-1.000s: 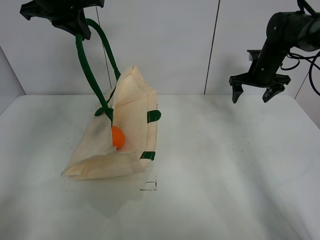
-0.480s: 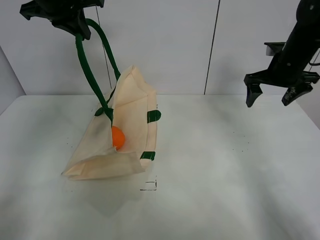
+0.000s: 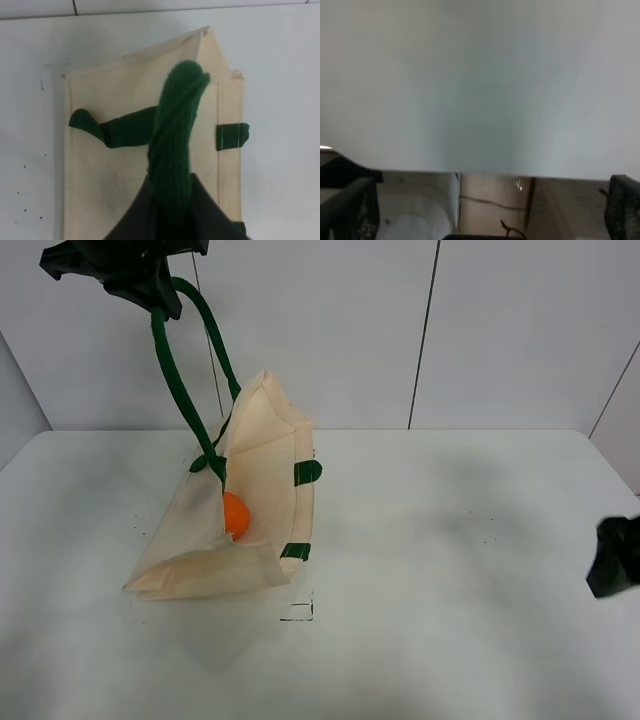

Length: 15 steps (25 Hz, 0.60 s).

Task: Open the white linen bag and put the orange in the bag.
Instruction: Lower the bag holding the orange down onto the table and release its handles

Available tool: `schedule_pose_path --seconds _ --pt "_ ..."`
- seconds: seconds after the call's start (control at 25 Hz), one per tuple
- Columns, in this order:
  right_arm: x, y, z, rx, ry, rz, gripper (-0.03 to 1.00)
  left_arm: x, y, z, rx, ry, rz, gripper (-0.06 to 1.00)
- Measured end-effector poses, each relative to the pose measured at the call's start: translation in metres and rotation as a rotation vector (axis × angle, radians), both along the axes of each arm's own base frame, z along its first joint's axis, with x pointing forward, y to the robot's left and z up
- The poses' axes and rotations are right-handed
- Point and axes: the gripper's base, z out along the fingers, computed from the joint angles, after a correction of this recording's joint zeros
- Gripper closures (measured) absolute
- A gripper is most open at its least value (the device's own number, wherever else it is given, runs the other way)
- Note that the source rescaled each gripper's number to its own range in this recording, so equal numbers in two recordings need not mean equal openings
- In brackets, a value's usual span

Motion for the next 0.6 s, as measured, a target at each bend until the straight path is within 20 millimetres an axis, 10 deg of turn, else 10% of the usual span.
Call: schedule_pose_path --seconds 0.28,0.6 --pt "-0.092 -0.006 -0.01 0.01 -0.438 -0.004 -0.03 0.0 0.0 0.0 0.001 0.0 -0.001 0.94" --pt "-0.147 -0.009 -0.008 0.021 -0.785 -0.007 -0.03 0.0 0.0 0.0 0.004 -0.001 -0.006 0.94"
